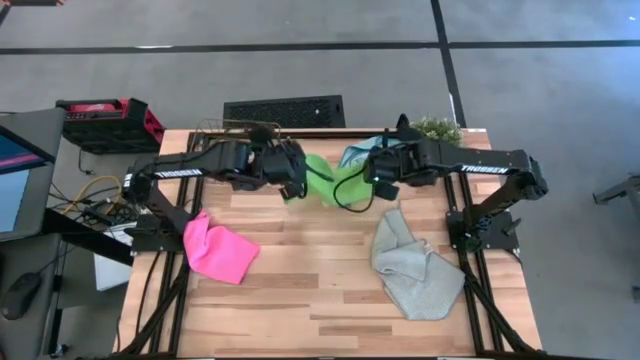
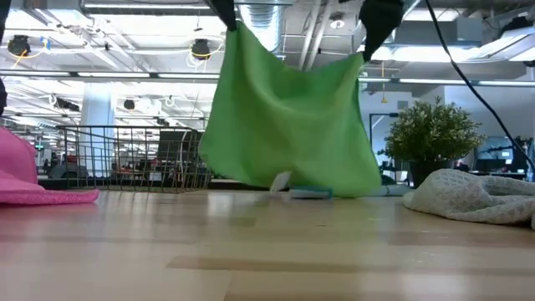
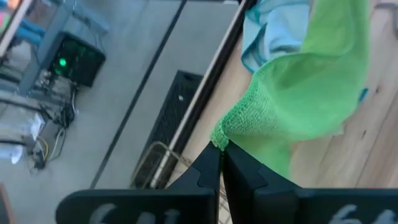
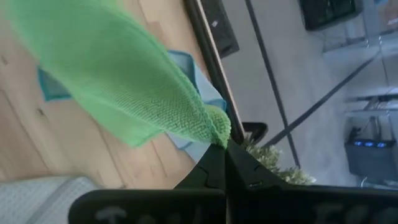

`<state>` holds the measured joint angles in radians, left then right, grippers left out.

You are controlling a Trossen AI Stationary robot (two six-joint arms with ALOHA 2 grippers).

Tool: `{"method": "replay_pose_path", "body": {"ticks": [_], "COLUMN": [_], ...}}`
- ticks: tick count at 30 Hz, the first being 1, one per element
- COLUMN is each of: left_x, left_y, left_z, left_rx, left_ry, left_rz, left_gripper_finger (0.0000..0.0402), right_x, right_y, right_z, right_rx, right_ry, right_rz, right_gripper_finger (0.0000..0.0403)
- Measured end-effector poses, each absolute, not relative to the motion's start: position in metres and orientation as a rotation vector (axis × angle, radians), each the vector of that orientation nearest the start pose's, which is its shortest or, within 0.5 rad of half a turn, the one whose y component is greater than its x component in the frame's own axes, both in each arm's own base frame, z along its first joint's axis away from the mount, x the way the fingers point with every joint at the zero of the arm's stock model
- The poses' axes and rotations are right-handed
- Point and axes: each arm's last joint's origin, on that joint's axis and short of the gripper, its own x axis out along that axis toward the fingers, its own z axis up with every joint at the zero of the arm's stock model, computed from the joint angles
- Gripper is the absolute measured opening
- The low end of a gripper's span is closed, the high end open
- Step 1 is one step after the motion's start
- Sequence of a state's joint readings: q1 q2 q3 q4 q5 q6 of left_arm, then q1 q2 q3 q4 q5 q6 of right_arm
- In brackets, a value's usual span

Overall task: Fold microfiber towels
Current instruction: Fold the green microfiber cloth

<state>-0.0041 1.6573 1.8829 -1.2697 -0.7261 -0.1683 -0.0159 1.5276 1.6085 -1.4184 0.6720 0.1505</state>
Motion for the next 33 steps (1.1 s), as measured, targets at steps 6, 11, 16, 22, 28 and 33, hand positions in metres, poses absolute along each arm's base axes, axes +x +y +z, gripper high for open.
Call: {"method": "replay_pose_path", "body": {"ticks": [6,11,16,22,28,33], "left_x": [0.31,0.303,0.301,0.3,0.308,0.317], "left_y": [-0.002,-0.021,-0.043,-0.07,-0.103,-0.129], "left_z": [0.402,0.377,0.354,0.342,0.327,0.301], "left_rx": [0.273,0.212,0.141,0.022,-0.108,-0.195], "left_ry": [0.989,1.161,1.247,1.258,1.165,1.114], "left_rz": [0.588,0.457,0.35,0.259,0.141,0.079], "left_gripper_finger": [0.0,0.0,0.0,0.0,0.0,0.0], "right_x": [0.262,0.261,0.259,0.253,0.247,0.245], "right_y": [-0.003,0.015,0.031,0.049,0.066,0.081], "right_z": [0.358,0.344,0.322,0.305,0.291,0.272], "right_rx": [-0.33,-0.263,-0.208,-0.168,-0.128,-0.078], "right_ry": [1.273,1.344,1.438,1.527,1.593,1.599], "right_rz": [-0.632,-0.488,-0.34,-0.194,-0.056,0.053], "right_gripper_finger": [0.0008,0.0008,0.0008,0.0008,0.0008,0.0008]}}
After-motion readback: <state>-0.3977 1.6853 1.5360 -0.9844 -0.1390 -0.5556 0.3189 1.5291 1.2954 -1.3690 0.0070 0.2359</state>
